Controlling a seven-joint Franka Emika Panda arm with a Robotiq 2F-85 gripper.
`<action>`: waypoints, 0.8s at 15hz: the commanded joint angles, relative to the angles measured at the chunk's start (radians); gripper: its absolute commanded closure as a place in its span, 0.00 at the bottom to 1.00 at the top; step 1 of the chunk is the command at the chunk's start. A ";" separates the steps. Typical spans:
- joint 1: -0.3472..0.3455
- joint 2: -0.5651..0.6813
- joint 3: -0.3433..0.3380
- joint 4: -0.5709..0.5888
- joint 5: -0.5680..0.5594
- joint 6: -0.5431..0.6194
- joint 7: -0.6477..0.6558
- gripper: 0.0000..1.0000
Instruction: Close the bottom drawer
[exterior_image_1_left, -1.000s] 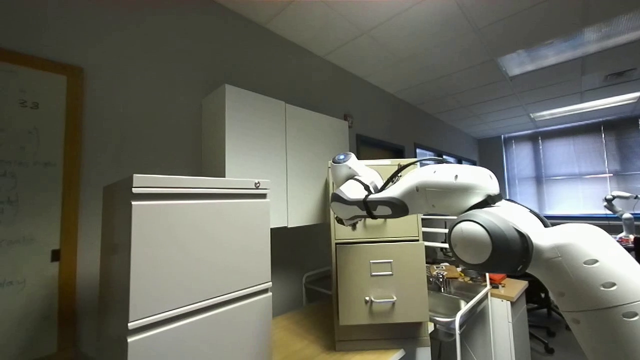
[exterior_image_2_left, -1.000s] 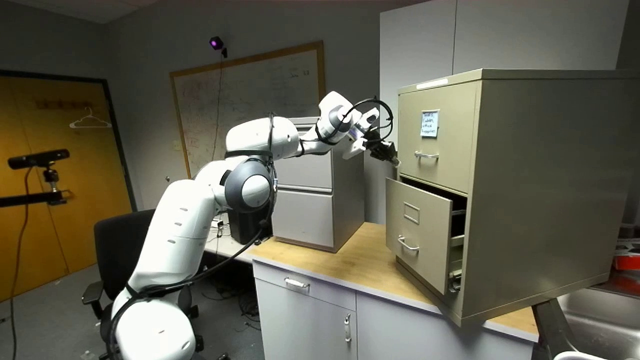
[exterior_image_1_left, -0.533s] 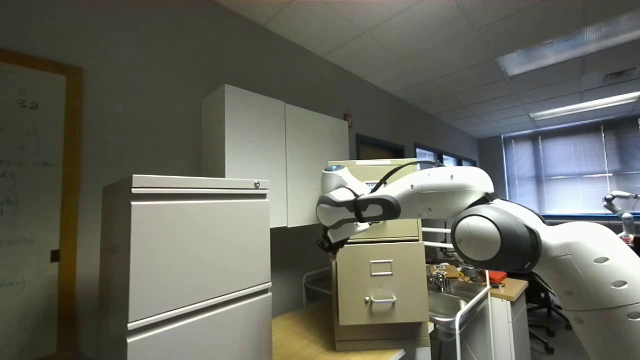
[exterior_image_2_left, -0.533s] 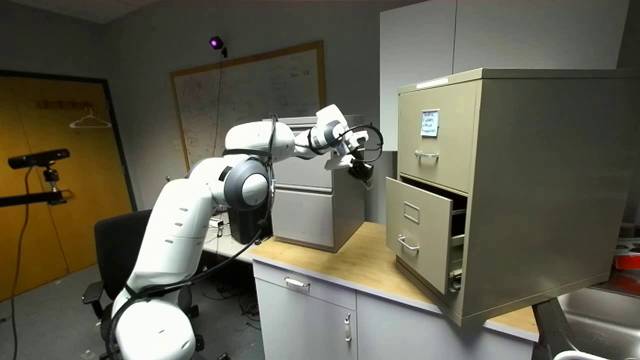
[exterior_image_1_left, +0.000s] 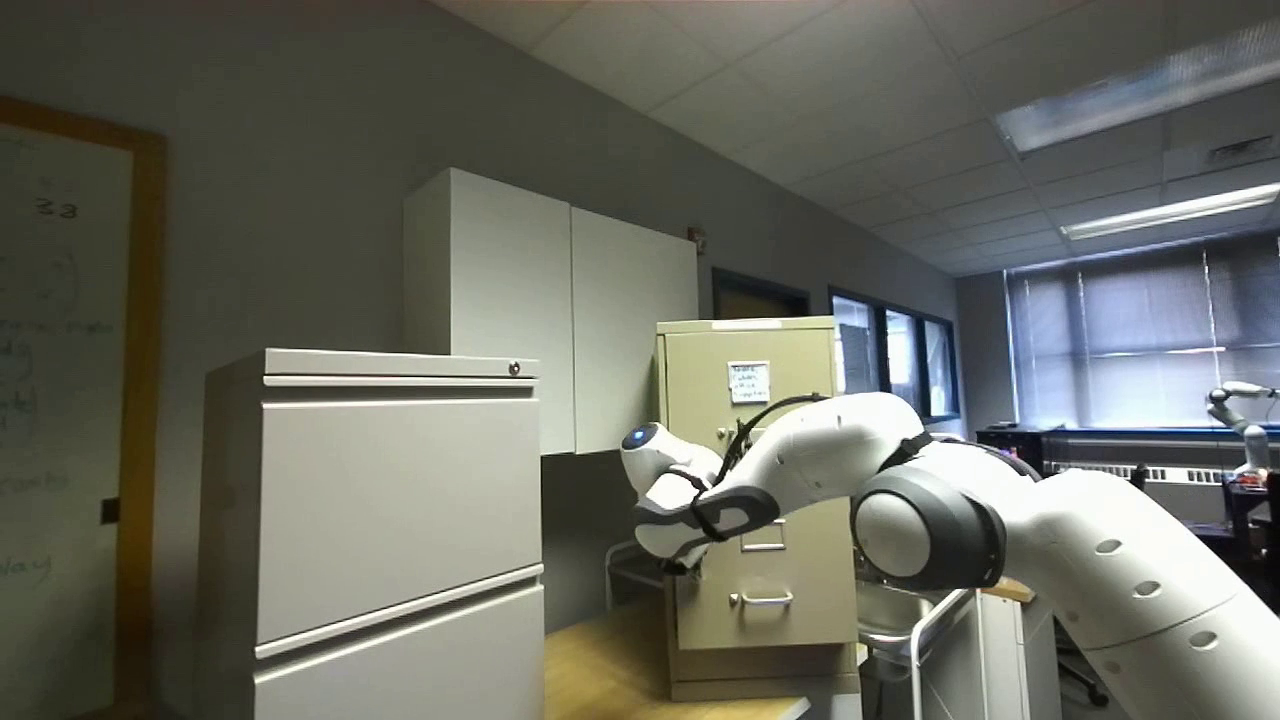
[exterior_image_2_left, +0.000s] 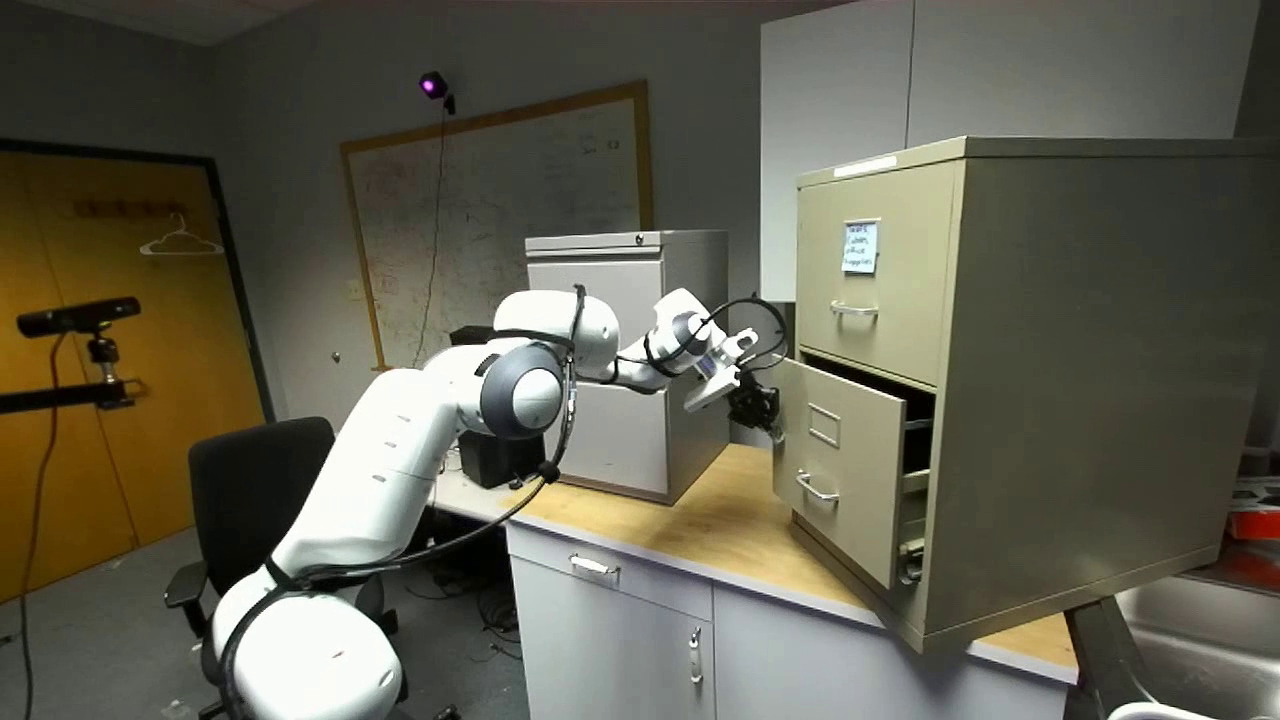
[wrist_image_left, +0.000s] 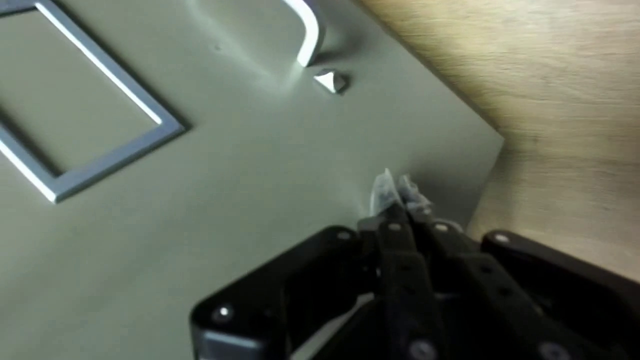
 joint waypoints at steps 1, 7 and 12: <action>0.018 0.157 -0.124 0.213 -0.070 0.006 -0.053 1.00; 0.027 0.238 -0.212 0.383 -0.095 -0.053 -0.018 1.00; 0.011 0.282 -0.240 0.521 -0.081 -0.149 0.023 1.00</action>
